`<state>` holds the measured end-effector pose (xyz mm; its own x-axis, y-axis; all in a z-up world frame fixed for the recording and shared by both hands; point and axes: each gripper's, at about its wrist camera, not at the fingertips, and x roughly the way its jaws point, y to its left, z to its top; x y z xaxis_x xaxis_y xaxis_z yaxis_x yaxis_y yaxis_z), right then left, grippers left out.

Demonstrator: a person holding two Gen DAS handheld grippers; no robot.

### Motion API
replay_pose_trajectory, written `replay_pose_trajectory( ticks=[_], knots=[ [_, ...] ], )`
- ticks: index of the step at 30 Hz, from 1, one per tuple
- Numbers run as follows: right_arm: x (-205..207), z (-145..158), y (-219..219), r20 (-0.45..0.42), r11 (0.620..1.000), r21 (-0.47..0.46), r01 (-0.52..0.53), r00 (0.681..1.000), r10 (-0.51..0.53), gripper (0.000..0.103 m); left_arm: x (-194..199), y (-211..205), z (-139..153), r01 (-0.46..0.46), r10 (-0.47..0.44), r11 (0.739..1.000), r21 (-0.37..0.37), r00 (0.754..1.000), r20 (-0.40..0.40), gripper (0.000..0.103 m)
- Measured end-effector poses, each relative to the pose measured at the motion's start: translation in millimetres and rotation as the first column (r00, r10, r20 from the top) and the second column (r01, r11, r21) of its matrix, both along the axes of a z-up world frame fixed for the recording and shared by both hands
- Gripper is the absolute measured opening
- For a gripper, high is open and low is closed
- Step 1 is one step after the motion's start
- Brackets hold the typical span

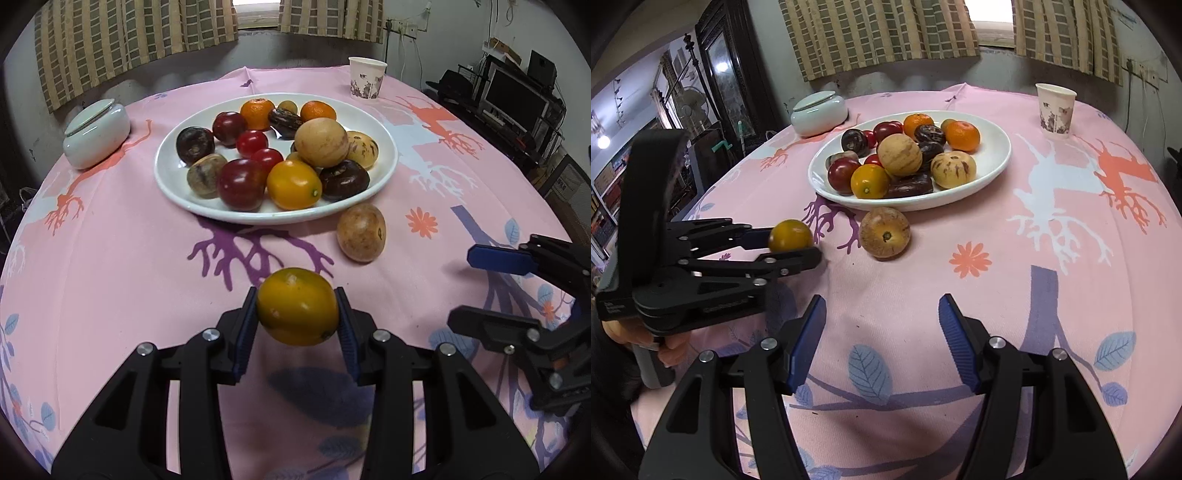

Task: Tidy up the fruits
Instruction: 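Grasp a yellow-orange tomato with the left tool while the right tool grasps a tan round fruit, then carry both fruits onto the white plate and open both tools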

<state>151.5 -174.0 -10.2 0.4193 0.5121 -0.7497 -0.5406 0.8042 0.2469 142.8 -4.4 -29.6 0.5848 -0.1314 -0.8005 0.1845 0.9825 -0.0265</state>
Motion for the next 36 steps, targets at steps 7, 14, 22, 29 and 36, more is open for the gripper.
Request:
replay_pose_trajectory(
  ticks=[7,14,22,29,36],
  knots=[
    [5.6,-7.2,22.4,0.02,0.997,-0.077,-0.014,1.0,0.016,0.064,-22.5,26.2,5.3,-0.009,0.01,0.998,-0.059,1.0,0.018,0.041],
    [39.2,-14.3,58.2,0.045,0.984,-0.176,0.0,0.999,0.008,0.064,-28.2,37.7,9.4,0.017,-0.013,0.993,-0.117,0.999,0.03,0.041],
    [56.0,-25.8,72.2,0.055,0.976,-0.218,0.001,0.998,0.011,0.052,-28.9,40.3,11.0,0.033,-0.03,0.987,-0.155,0.999,0.02,0.041],
    [45.4,-13.6,61.5,0.066,0.984,-0.176,0.016,0.998,-0.004,0.04,-27.2,41.7,9.2,0.022,-0.02,0.987,-0.156,1.0,0.012,0.041],
    [28.5,24.8,26.0,0.121,0.993,-0.115,0.033,0.992,-0.019,0.041,-27.4,47.1,19.7,0.001,0.002,0.982,-0.187,1.0,0.014,0.041]
  ],
)
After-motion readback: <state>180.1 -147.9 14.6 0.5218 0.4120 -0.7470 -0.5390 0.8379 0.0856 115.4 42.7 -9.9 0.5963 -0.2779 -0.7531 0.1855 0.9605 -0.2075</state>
